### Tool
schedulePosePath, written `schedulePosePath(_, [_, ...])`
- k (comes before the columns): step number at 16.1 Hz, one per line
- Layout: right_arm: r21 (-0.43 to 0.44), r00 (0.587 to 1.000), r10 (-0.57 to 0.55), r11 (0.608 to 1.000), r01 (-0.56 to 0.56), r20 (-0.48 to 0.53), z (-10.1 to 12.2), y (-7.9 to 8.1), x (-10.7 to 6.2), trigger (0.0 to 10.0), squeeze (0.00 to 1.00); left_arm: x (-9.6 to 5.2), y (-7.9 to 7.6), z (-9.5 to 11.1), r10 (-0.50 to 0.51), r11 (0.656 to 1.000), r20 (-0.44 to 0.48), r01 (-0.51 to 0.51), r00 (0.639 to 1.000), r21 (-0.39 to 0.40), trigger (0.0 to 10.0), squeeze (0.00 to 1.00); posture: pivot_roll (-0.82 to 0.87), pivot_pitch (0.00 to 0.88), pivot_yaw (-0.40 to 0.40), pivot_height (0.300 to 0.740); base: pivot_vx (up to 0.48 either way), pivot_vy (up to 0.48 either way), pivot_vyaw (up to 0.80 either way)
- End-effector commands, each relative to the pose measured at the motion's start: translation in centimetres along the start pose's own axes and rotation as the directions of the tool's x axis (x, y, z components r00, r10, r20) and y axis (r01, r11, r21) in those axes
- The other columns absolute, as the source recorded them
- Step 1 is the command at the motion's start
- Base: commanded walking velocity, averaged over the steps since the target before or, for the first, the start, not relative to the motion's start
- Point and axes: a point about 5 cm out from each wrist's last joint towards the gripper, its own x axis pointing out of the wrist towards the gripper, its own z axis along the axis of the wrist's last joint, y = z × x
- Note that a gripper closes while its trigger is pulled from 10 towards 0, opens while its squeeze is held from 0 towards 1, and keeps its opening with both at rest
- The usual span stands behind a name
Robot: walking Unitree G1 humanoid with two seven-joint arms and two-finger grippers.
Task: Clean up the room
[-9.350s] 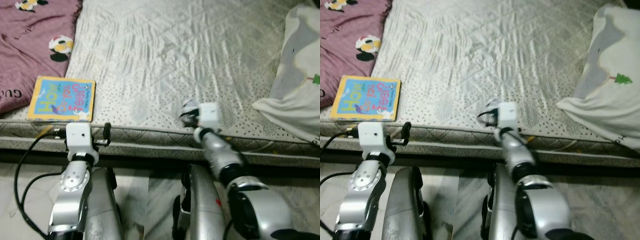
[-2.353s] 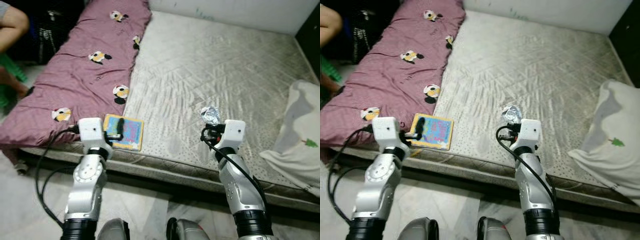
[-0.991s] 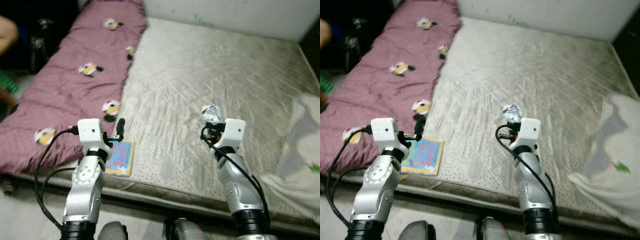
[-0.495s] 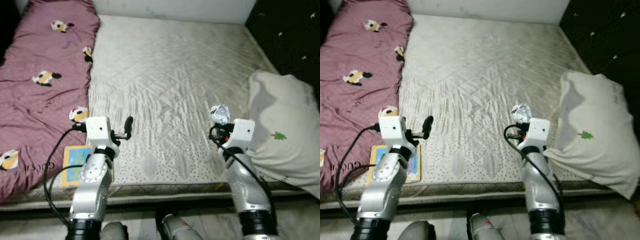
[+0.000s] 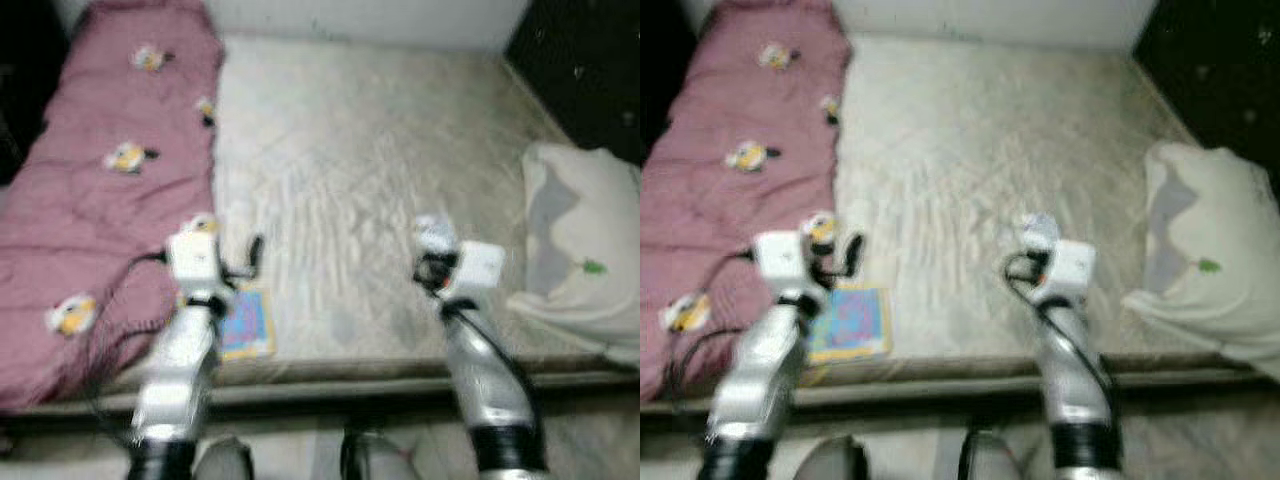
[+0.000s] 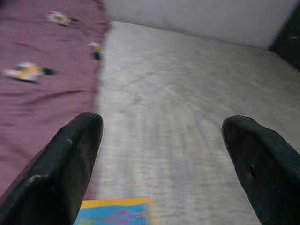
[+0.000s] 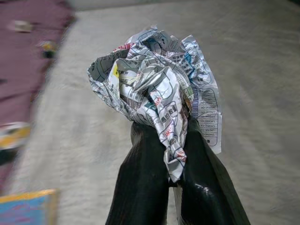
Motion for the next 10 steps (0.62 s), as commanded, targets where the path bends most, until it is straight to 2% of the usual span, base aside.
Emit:
schedulePosePath(1, [-0.007, 1.0, -0.019, 1.0, 0.019, 0.0, 0.17, -0.79, -0.05, 10.0, 0.0, -0.06, -0.51, -0.32, -0.011, 1.0, -0.014, 0.011, 1.0, -0.015, 10.0, 0.0, 0.02, 0.136, -0.055, 0.74, 0.0, 0.352, 0.0])
schedulePosePath(10, [-0.012, 1.0, -0.016, 1.0, 0.016, 0.008, 0.27, -0.81, -0.02, 10.0, 0.0, -0.05, -0.3, -0.35, 0.01, 1.0, -0.011, -0.01, 1.0, -0.007, 10.0, 0.0, 0.02, 0.131, -0.058, 0.74, 0.0, 0.353, 0.0])
